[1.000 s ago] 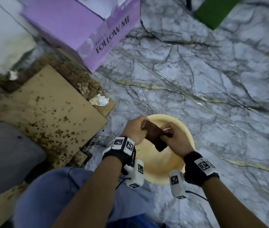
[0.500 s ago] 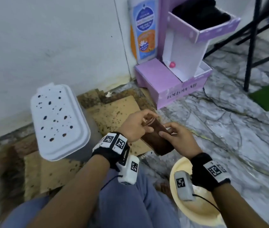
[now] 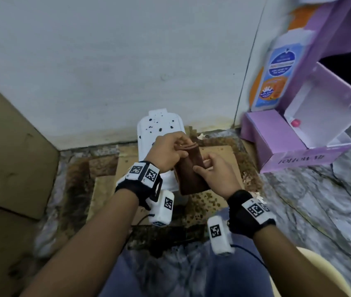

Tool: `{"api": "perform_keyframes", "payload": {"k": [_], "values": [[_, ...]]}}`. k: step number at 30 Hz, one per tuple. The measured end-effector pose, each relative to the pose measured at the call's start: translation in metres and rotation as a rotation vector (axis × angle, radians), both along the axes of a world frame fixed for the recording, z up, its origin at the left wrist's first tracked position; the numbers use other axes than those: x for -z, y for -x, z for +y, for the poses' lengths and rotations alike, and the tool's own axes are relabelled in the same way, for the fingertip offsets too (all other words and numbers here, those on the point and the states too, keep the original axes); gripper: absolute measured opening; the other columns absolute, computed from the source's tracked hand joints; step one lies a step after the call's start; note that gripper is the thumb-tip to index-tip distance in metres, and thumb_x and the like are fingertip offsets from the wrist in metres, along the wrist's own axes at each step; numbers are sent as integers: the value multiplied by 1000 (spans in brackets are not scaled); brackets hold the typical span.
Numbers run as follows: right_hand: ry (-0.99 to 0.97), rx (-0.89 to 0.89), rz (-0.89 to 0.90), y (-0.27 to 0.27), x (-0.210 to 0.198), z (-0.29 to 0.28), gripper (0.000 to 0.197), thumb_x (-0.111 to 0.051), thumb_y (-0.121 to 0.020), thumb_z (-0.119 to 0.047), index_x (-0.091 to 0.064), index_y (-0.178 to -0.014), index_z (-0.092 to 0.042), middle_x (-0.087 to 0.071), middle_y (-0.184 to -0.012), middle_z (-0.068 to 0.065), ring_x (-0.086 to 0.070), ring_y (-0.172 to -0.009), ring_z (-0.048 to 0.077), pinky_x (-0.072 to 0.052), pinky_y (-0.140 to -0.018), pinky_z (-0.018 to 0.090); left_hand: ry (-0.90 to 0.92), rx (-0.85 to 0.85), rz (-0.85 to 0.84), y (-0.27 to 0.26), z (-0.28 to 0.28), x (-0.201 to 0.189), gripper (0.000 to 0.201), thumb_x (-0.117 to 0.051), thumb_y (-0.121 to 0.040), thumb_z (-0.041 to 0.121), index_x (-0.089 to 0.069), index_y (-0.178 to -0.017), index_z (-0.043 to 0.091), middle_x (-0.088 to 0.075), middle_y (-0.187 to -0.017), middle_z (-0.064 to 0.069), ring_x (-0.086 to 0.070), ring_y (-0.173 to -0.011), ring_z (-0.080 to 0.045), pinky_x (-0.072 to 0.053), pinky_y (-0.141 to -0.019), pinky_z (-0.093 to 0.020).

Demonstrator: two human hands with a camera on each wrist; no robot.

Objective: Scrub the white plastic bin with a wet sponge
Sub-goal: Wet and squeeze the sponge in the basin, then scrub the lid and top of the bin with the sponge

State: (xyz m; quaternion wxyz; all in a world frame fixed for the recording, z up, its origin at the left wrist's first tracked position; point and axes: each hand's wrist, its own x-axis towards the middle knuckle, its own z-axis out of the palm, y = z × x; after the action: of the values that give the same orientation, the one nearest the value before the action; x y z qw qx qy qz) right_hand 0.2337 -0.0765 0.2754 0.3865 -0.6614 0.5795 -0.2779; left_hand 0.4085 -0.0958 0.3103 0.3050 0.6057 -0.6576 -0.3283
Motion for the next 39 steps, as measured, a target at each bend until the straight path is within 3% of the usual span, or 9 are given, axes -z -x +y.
{"api": "perform_keyframes", "payload": {"k": [4,9,14,19,22,24,28,33,39], "values": [[-48,56,-26,-23,11,-15,23,-72,-83,-23,-55,-99,-22,-65,-85,3,-62,-82,19,-48,-64,30,2,-31,-32,-11,-15,11,28,-68,-83,-5,-69,-100,17,-64,-93,7,-61,-84,-7,-39,-57,0],[-92,113,-42,-36,29,-34,35,-75,-82,-22,-53,-108,-20,-66,-89,6,-64,-84,18,-48,-63,25,18,-61,-69,-18,-33,31,31,-66,-81,-8,-69,-101,15,-67,-97,3,-64,-103,-16,-48,-90,-24],[-59,179,29,-38,47,-35,39,-77,-79,-28,-51,-106,-19,-62,-84,1,-61,-81,18,-53,-73,35,148,-262,-56,-37,-26,51,31,-61,-90,2,-67,-116,17,-67,-121,2,-57,-118,-11,-34,-92,-12],[203,85,221,-43,48,-26,48,-64,-88,-35,-47,-130,-18,-44,-131,7,-46,-119,24,-43,-100,37,153,-589,138,-63,-5,76,34,-57,-94,12,-61,-127,17,-60,-133,-1,-52,-125,-18,-42,-106,-37],[405,-104,365,-55,50,-23,50,-49,-94,-36,-41,-141,-20,-36,-148,6,-30,-138,25,-29,-114,44,74,-686,212,-69,2,92,40,-54,-96,18,-54,-137,17,-54,-141,-4,-49,-129,-22,-40,-108,-42],[389,-236,510,-63,59,-22,54,-37,-98,-40,-31,-149,-20,-19,-160,5,-10,-148,26,-15,-120,47,38,-686,253,-66,5,102,44,-51,-98,24,-50,-141,19,-49,-146,-4,-46,-133,-24,-38,-110,-46],[366,-294,624,-68,75,-20,59,-21,-101,-41,-9,-154,-20,6,-163,3,18,-147,19,1,-121,45,49,-680,297,-51,3,113,41,-48,-101,23,-49,-141,19,-47,-146,-2,-43,-134,-19,-35,-112,-37],[334,-341,691,-75,72,-41,62,-17,-98,-43,-5,-154,-21,9,-163,2,15,-148,22,-3,-121,46,130,-698,155,-39,2,132,46,-43,-102,30,-44,-147,17,-42,-151,-2,-36,-141,-17,-24,-110,-21],[234,-426,712,-88,58,-89,61,-21,-102,-43,0,-155,-22,15,-162,0,18,-148,20,-2,-121,48,196,-744,153,-38,0,137,52,-41,-95,31,-50,-144,16,-48,-148,-4,-41,-137,-18,-26,-106,-19]]}}
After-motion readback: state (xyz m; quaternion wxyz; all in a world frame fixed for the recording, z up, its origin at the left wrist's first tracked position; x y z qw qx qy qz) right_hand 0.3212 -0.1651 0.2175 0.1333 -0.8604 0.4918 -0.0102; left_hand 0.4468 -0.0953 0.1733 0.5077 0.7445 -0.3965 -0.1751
